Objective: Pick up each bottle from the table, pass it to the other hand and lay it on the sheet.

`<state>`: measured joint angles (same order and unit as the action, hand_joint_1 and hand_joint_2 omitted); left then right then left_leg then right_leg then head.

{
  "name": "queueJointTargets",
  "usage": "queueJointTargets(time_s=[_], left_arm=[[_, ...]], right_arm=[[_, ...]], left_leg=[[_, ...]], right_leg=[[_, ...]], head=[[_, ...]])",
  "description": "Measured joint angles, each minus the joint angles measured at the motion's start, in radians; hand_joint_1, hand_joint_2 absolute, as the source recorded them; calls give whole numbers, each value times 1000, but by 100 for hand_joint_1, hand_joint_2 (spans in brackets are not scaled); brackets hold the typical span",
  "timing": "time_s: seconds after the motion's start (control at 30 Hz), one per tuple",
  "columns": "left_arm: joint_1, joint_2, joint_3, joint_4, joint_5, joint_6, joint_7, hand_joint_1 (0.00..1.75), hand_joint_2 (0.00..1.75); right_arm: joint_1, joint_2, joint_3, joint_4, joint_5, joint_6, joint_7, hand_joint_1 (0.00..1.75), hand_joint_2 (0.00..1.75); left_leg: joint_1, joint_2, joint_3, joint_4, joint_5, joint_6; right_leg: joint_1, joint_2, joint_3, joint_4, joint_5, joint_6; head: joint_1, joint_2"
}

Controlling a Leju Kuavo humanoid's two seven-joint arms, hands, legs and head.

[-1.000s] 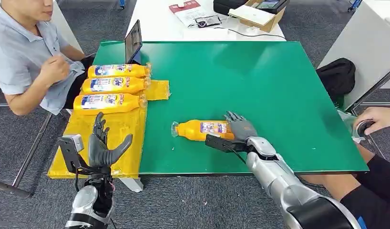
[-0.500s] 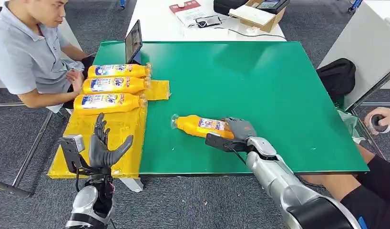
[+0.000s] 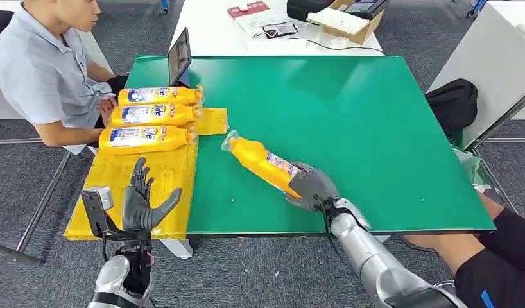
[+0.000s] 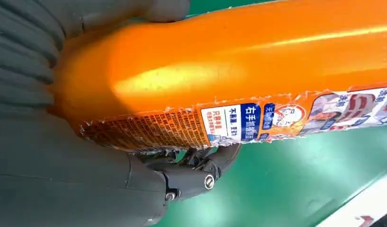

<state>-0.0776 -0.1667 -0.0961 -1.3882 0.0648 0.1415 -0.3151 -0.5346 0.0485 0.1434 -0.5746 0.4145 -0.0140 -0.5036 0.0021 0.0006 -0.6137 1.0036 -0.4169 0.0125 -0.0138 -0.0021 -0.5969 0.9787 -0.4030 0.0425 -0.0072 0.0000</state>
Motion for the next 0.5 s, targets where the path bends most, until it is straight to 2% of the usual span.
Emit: queueJointTargets(time_s=[0.1, 0.23, 0.37, 0.5], left_arm=[[17, 3, -16, 0, -35, -56, -5, 0, 175], [52, -5, -60, 0, -52, -145, -45, 0, 175], [78, -6, -132, -6, -92, -274, -79, 0, 175], [88, -3, -214, -15, -47, -376, -74, 0, 175]], right_arm=[[81, 33, -45, -115, -109, 11, -27, 175, 175], [227, 109, -61, -394, -232, -44, -51, 175, 175], [334, 158, -34, -620, -230, -115, -76, 175, 175], [379, 171, 38, -714, -160, -126, -104, 175, 175]], left_leg=[[0, -1, -1, 0, 0, 0], [0, -1, -3, 0, 0, 0], [0, -1, -6, 0, -1, 0], [0, -1, -7, 0, -1, 1]], right_leg=[[0, 0, 0, 0, 0, 0], [0, -1, -3, 0, 0, 0], [0, -1, -5, 0, -1, 0], [-1, 0, -6, 0, -1, 0]], head=[[0, 0], [0, 0], [0, 0], [0, 0]])
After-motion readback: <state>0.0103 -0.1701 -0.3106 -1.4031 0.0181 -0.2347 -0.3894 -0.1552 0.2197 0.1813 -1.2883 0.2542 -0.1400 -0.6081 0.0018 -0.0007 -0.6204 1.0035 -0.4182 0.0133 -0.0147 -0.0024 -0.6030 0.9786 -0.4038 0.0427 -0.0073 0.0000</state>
